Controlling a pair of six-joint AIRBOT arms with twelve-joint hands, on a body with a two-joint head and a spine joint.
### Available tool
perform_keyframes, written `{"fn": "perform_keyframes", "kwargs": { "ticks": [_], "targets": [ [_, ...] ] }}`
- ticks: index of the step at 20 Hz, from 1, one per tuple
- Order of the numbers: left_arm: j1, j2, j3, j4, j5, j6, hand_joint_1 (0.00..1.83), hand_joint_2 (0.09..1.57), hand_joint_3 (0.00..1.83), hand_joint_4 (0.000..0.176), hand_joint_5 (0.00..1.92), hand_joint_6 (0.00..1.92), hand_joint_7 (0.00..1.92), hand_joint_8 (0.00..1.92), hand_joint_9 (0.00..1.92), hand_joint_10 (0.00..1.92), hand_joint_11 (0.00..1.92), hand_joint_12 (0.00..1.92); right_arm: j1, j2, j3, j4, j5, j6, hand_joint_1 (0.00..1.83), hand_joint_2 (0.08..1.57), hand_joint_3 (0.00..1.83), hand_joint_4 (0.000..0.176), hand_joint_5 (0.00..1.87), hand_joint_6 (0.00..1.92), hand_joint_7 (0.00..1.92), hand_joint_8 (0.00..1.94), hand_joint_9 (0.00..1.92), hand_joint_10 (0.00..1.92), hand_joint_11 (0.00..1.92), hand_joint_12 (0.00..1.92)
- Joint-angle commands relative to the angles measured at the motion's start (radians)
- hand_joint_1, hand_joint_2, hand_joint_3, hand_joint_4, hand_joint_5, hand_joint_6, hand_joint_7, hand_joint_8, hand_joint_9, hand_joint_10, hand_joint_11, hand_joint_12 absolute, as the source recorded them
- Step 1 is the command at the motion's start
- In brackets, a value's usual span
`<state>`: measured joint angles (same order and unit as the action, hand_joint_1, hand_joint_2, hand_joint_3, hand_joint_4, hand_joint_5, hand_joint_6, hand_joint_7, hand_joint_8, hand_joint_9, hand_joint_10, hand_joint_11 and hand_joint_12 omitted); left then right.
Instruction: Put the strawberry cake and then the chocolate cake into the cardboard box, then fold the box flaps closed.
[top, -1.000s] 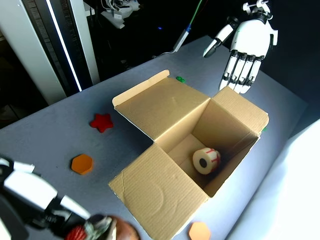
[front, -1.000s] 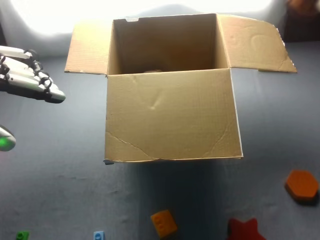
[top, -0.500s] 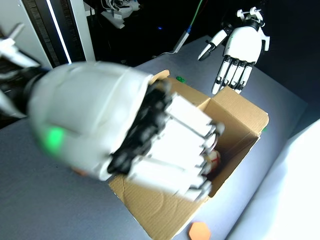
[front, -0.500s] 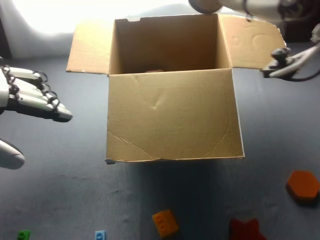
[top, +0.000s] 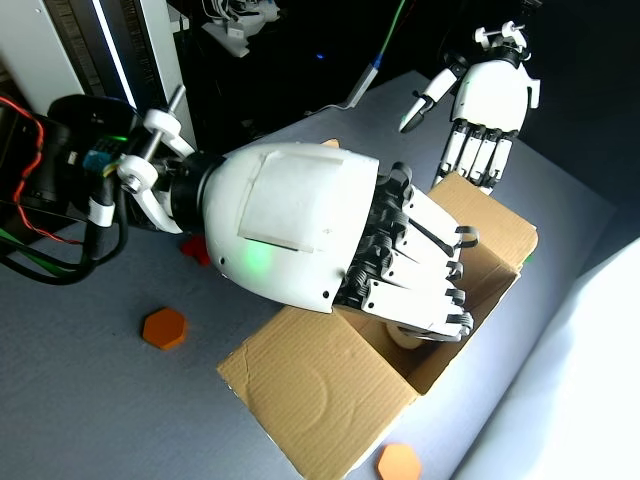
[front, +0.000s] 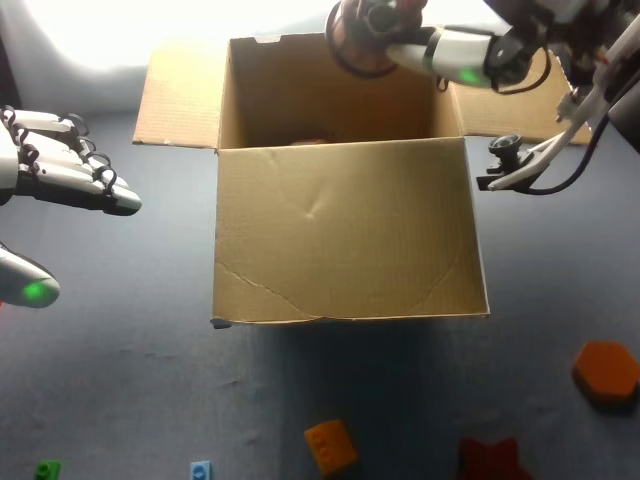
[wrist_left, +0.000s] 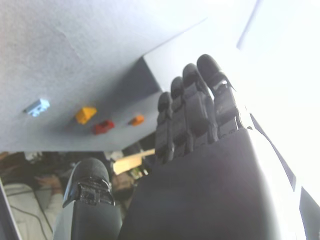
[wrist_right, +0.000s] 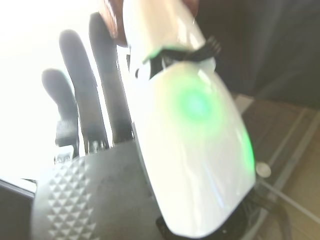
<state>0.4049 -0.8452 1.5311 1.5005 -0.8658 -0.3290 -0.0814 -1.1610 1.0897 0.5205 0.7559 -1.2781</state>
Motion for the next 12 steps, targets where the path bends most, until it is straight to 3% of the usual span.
{"fn": "perform_keyframes", "kwargs": {
  "ticks": [1,2,3,4,5,6,8,10,12],
  "targets": [
    [-0.017,0.005,-0.003,-0.073,-0.022,0.004,0.0,1.14,0.0,0.0,0.21,0.0,0.27,0.0,0.29,0.0,0.0,0.92,-0.003,0.012,0.006,-0.035,0.118,0.008,1.19,1.17,0.0,0.021,0.87,1.12,0.89,1.21,0.65,1.23,0.25,1.87],
    [-0.024,0.005,-0.004,-0.073,-0.028,0.004,0.0,1.14,0.0,0.0,0.21,0.0,0.28,0.0,0.29,0.0,0.0,0.92,-0.007,0.012,0.008,-0.035,0.118,0.007,1.17,1.19,0.0,0.018,0.84,1.16,0.84,1.29,0.6,1.23,0.23,1.86],
    [-0.029,0.005,-0.004,-0.073,-0.029,0.005,0.0,1.14,0.0,0.0,0.19,0.0,0.27,0.0,0.28,0.0,0.0,0.89,-0.01,0.012,0.011,-0.034,0.118,0.006,1.17,1.2,0.0,0.0,0.79,1.18,0.83,1.33,0.53,1.28,0.23,1.86],
    [-0.033,0.005,-0.003,-0.073,-0.029,0.006,0.0,1.14,0.0,0.0,0.2,0.0,0.28,0.01,0.28,0.0,0.0,0.89,-0.013,0.012,0.014,-0.034,0.118,0.007,1.11,1.2,0.0,0.0,0.81,1.22,0.73,1.0,0.5,1.32,0.22,1.87],
    [-0.035,0.005,-0.003,-0.073,-0.028,0.006,0.0,1.14,0.0,0.0,0.2,0.0,0.27,0.0,0.28,0.0,0.0,0.89,-0.016,0.012,0.017,-0.034,0.113,0.007,1.08,1.13,0.0,0.0,0.68,0.73,0.7,0.75,0.48,1.26,0.19,1.85],
    [-0.035,0.005,-0.003,-0.073,-0.027,0.006,0.0,1.13,0.0,0.0,0.2,0.0,0.27,0.0,0.28,0.0,0.0,0.89,-0.021,0.012,0.018,-0.034,0.11,0.007,1.06,1.13,0.0,0.0,0.65,0.48,0.69,0.57,0.47,1.2,0.15,1.85],
    [-0.035,0.003,-0.004,-0.073,-0.022,0.006,0.0,1.14,0.0,0.0,0.18,0.0,0.26,0.0,0.27,0.0,0.0,0.87,-0.033,0.01,0.018,-0.034,0.108,0.007,0.95,1.12,0.0,0.0,0.56,0.16,0.66,0.17,0.48,0.86,0.09,1.75],
    [-0.035,0.002,-0.006,-0.073,-0.02,0.006,0.0,1.14,0.0,0.0,0.19,0.0,0.26,0.0,0.27,0.0,0.0,0.88,-0.044,0.006,0.022,-0.034,0.108,0.007,0.89,1.06,0.0,0.0,0.43,0.02,0.57,0.02,0.45,0.55,0.01,1.62],
    [-0.034,0.002,-0.007,-0.073,-0.02,0.006,0.0,1.13,0.0,0.0,0.2,0.01,0.27,0.0,0.28,0.0,0.0,0.89,-0.044,0.006,0.022,-0.034,0.108,0.007,0.89,0.98,0.0,0.0,0.28,0.0,0.42,0.0,0.41,0.23,0.0,1.38]
  ]
}}
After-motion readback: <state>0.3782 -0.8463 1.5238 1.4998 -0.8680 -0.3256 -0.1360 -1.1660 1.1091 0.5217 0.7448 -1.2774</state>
